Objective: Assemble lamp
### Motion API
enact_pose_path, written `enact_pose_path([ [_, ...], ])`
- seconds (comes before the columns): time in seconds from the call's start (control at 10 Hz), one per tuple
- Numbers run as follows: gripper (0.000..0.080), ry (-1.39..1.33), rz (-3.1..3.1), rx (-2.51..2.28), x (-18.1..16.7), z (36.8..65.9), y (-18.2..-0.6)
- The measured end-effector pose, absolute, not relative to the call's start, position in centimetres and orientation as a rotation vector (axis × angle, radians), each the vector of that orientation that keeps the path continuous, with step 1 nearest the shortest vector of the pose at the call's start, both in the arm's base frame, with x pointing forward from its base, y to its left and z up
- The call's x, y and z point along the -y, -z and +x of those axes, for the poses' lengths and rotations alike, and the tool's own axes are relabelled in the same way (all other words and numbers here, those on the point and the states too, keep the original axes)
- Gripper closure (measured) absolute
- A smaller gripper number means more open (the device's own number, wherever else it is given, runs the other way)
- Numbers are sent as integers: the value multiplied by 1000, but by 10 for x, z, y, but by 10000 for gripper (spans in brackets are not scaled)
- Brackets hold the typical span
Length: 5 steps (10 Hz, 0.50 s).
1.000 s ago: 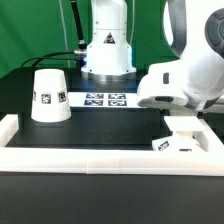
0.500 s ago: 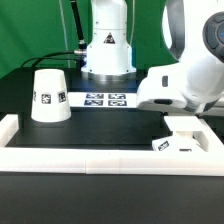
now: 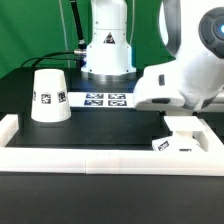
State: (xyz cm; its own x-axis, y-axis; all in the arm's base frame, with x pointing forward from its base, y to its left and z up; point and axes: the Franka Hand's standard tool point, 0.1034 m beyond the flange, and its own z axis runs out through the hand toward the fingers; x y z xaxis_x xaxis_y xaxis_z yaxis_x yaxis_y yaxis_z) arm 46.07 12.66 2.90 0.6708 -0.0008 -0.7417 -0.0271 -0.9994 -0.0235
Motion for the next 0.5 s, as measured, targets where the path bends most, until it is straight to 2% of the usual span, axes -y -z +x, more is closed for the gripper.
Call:
enact_pose_path([
  [0.4, 222, -1170, -2850, -19, -117, 490, -90],
  [0.5, 222, -1161, -2853, -19, -118, 490, -90],
])
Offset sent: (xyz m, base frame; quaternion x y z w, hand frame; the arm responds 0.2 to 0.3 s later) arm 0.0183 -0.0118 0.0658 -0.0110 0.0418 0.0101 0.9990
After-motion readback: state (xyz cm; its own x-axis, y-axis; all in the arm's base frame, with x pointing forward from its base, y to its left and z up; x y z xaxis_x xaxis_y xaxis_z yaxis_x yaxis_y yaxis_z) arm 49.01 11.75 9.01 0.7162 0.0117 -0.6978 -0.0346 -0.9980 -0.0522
